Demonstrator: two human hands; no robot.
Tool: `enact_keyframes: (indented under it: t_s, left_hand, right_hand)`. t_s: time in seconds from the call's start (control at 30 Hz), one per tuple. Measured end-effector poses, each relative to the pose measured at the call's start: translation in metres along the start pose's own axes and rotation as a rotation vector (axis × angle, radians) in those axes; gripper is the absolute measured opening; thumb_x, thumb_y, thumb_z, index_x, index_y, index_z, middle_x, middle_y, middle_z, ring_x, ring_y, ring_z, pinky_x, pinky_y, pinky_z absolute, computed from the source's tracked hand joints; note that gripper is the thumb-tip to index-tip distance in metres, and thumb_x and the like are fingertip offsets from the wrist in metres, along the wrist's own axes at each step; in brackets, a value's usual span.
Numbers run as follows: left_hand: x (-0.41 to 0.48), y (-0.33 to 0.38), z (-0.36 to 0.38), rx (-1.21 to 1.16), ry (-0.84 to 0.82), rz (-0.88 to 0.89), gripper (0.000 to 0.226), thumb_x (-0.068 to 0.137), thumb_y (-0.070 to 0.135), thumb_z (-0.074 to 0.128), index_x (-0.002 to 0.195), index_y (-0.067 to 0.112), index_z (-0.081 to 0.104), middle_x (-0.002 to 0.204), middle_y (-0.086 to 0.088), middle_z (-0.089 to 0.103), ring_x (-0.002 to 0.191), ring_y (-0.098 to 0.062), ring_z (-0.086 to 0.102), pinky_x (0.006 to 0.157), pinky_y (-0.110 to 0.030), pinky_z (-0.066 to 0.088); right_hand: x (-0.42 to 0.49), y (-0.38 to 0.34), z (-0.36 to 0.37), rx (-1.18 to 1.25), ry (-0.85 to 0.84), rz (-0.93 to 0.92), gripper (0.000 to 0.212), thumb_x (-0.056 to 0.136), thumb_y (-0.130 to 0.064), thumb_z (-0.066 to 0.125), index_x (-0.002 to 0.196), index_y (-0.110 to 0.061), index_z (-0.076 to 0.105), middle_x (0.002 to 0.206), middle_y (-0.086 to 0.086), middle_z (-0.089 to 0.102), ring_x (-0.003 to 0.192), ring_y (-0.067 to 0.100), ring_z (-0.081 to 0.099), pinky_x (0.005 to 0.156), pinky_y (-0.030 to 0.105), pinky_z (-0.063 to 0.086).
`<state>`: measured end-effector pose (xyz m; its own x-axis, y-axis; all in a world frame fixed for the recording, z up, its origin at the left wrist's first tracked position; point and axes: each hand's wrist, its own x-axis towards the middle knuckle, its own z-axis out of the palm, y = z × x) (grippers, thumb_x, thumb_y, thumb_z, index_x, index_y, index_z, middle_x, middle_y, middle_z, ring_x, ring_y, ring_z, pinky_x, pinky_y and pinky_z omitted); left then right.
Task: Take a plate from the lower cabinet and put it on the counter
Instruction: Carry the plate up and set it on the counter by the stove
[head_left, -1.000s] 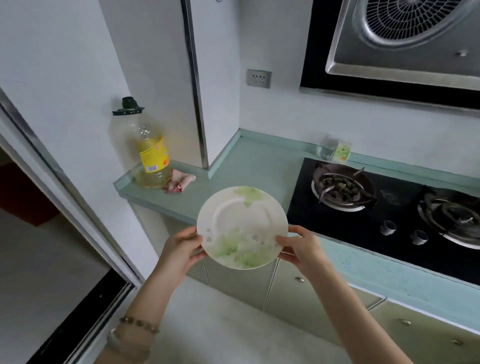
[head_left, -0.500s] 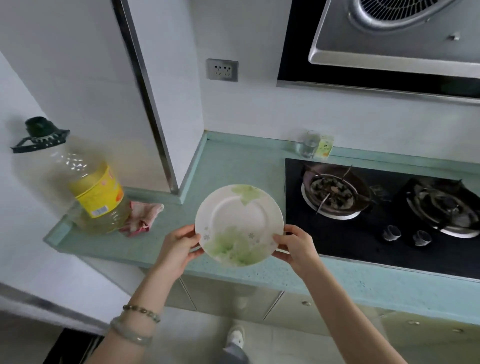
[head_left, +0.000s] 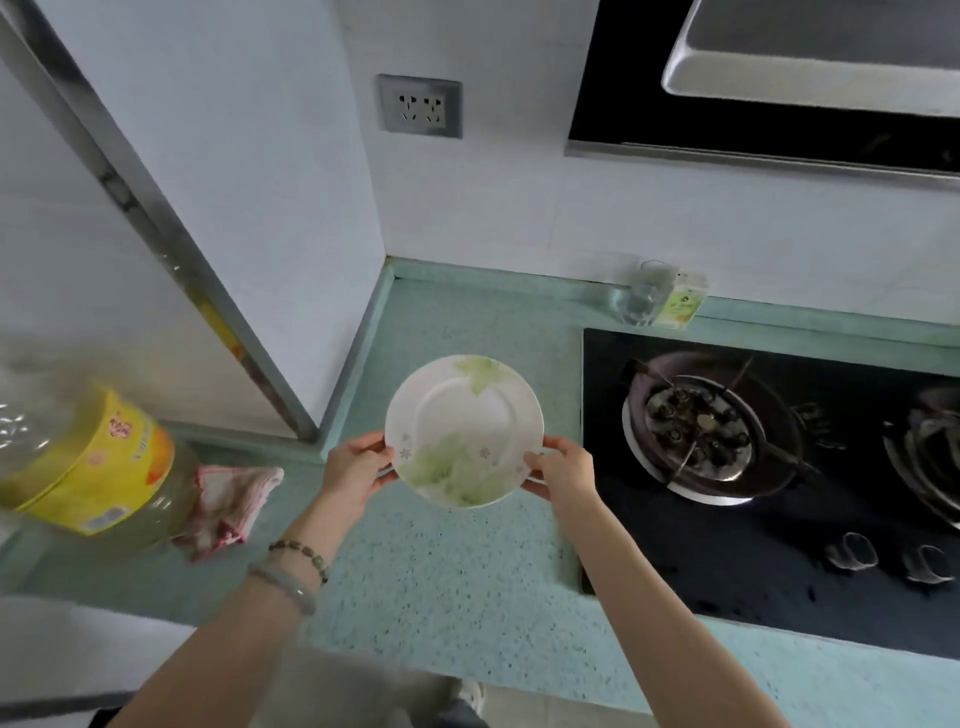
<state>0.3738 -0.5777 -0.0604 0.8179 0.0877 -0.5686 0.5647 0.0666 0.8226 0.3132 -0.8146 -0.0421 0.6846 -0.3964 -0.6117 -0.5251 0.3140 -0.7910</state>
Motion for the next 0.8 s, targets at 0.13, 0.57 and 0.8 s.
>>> enact_keyframes:
  t_s: [0.13,0.57,0.8]
  left_hand:
    - [0.026,0.000,0.009,0.030,0.029,-0.018,0.035,0.086,-0.014,0.055,0.118,-0.001,0.063,0.112,-0.019,0.066,0.097,-0.033,0.064,0.084,-0.041,0.053]
    - [0.078,-0.016,0.015,0.075,0.093,-0.122,0.034,0.085,-0.016,0.057,0.115,-0.001,0.065,0.108,-0.017,0.066,0.094,-0.030,0.064,0.077,-0.035,0.053]
    - [0.085,-0.024,0.009,0.113,0.118,-0.122,0.030,0.083,-0.013,0.061,0.106,0.004,0.069,0.097,-0.010,0.067,0.085,-0.023,0.066,0.057,-0.023,0.055]
  right_hand:
    - [0.031,0.004,0.008,-0.061,0.059,0.051,0.022,0.081,0.009,0.064,0.094,-0.009,0.060,0.094,0.018,0.069,0.081,0.032,0.070,0.061,0.036,0.058]
    - [0.074,0.027,0.030,-0.185,0.188,0.122,0.028,0.075,0.008,0.069,0.098,-0.007,0.066,0.088,0.014,0.069,0.071,0.026,0.070,0.061,0.036,0.061]
    - [0.079,0.034,0.032,-0.309,0.220,0.098,0.028,0.072,0.006,0.070,0.094,-0.011,0.068,0.072,0.004,0.068,0.059,0.019,0.070,0.062,0.037,0.062]
